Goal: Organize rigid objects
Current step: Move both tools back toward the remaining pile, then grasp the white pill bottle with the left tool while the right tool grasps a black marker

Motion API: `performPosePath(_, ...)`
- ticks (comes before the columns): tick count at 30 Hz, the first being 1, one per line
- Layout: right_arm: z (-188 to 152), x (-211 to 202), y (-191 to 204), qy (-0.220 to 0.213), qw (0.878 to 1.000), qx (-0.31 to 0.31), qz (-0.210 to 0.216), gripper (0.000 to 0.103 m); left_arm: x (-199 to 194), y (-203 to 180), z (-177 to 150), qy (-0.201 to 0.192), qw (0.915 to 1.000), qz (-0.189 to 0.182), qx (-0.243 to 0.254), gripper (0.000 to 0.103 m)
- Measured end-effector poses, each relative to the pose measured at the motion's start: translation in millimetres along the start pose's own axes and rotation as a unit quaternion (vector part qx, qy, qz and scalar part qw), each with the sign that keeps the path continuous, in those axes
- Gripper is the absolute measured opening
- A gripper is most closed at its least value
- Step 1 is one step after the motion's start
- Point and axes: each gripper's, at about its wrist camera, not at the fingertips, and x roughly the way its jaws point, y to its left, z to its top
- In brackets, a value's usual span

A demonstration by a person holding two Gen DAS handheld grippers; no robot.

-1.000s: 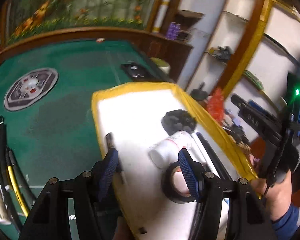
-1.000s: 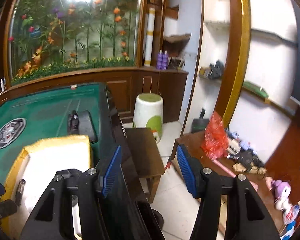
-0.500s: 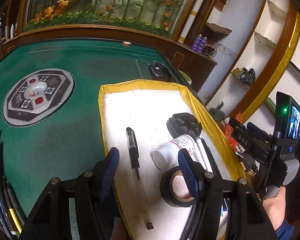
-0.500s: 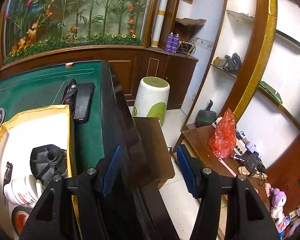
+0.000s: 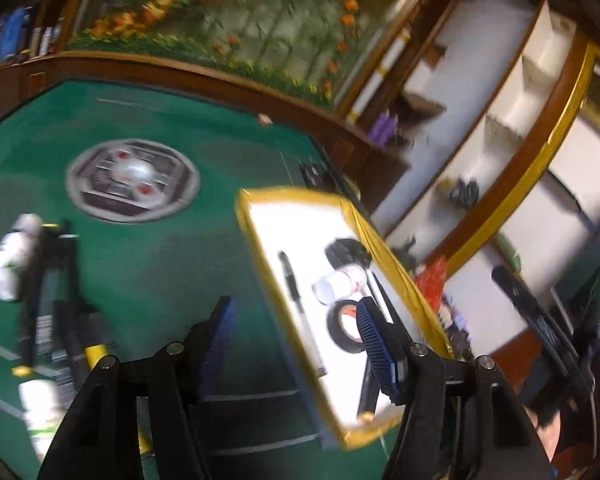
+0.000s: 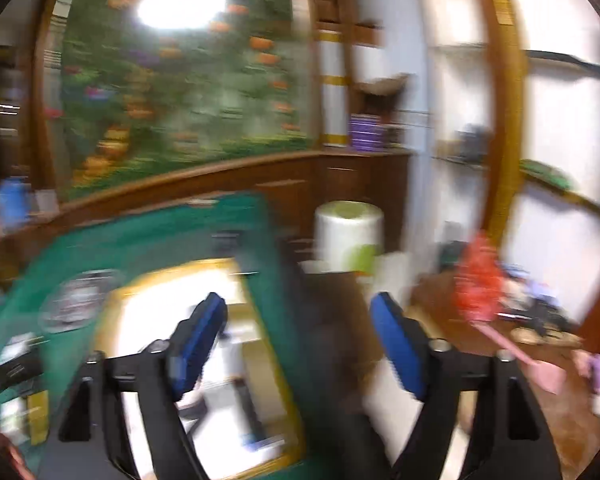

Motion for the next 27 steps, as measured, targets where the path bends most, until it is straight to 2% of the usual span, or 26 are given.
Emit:
performPosePath(2,-6,-16,37,0.007,0.997,-0.028,0.076,0.087,-22,15,-1,0.005,0.9996,0.016,0.024,0.065)
performPosePath(5,-21,-23,89,0.041,0.985,-0.060,0.158,0.087,-47,38,-8,0.015,0.9959,0.058,0.067,0.065)
performPosePath(7,-39,-23,125,0.076,0.967,-0.071,0.233,0.087,-63,66,-17,0.027,0.9952,0.073,0.060,0.065)
performPosePath(8,-46,-23,137,0.086,0.962,-0.079,0.248,0.083,-69,80,-21,0.031,0.9950,0.079,0.052,0.065)
performPosePath(9,-53,-21,150,0.098,0.956,-0.094,0.258,0.070,-74,94,-25,0.036,0.9947,0.087,0.042,0.065)
performPosePath(10,-60,-18,167,0.113,0.952,-0.117,0.258,0.063,-78,106,-28,0.041,0.9942,0.093,0.036,0.065)
performPosePath(12,-68,-11,184,0.134,0.945,-0.130,0.267,0.034,-82,129,-34,0.053,0.9930,0.101,0.032,0.065)
performPosePath(13,-73,-8,190,0.146,0.940,-0.131,0.278,0.028,-82,135,-36,0.053,0.9929,0.102,0.030,0.065)
performPosePath(16,-85,8,208,0.186,0.931,-0.160,0.271,0.026,-79,151,-38,0.055,0.9948,0.085,0.011,0.065)
performPosePath(19,-97,25,232,0.225,0.915,-0.203,0.266,0.026,-69,159,-40,0.075,0.9947,0.070,0.012,0.065)
performPosePath(27,-113,55,263,0.263,0.905,-0.239,0.235,0.026,-63,164,-34,0.104,0.9943,0.002,0.023,0.065)
